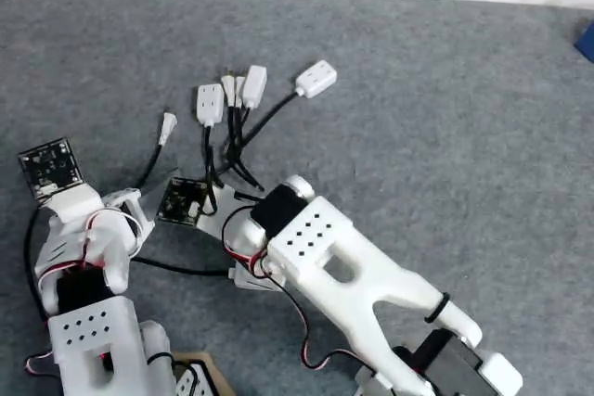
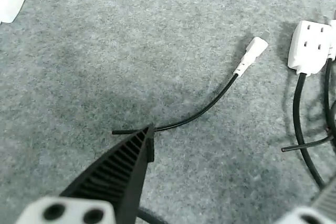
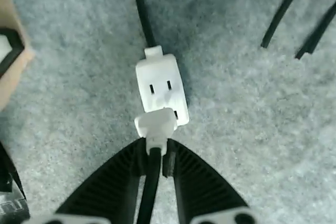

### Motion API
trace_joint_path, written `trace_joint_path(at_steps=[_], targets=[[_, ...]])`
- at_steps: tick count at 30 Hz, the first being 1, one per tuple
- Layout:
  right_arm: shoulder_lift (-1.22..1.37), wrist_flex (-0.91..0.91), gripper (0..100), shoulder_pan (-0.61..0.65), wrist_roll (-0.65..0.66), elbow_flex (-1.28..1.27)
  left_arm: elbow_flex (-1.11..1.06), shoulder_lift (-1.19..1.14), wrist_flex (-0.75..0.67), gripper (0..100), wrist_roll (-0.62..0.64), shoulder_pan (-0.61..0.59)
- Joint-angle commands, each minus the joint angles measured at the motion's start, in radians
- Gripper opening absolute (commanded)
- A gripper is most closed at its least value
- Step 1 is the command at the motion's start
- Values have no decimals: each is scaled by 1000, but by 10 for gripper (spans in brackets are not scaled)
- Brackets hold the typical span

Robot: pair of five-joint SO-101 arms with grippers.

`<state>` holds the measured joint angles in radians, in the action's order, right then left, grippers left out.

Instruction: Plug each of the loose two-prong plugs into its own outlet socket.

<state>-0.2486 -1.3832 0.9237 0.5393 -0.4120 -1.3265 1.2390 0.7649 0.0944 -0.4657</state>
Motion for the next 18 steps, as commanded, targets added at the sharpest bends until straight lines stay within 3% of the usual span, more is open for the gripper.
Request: trace_joint_path(at_steps=[1,18], targets=[[-36,48,8,7,-8,-21,2,-5,-21,492,9,-8],[-38,61,8,-47,89,-58,2,-5,-20,492,9,-4]])
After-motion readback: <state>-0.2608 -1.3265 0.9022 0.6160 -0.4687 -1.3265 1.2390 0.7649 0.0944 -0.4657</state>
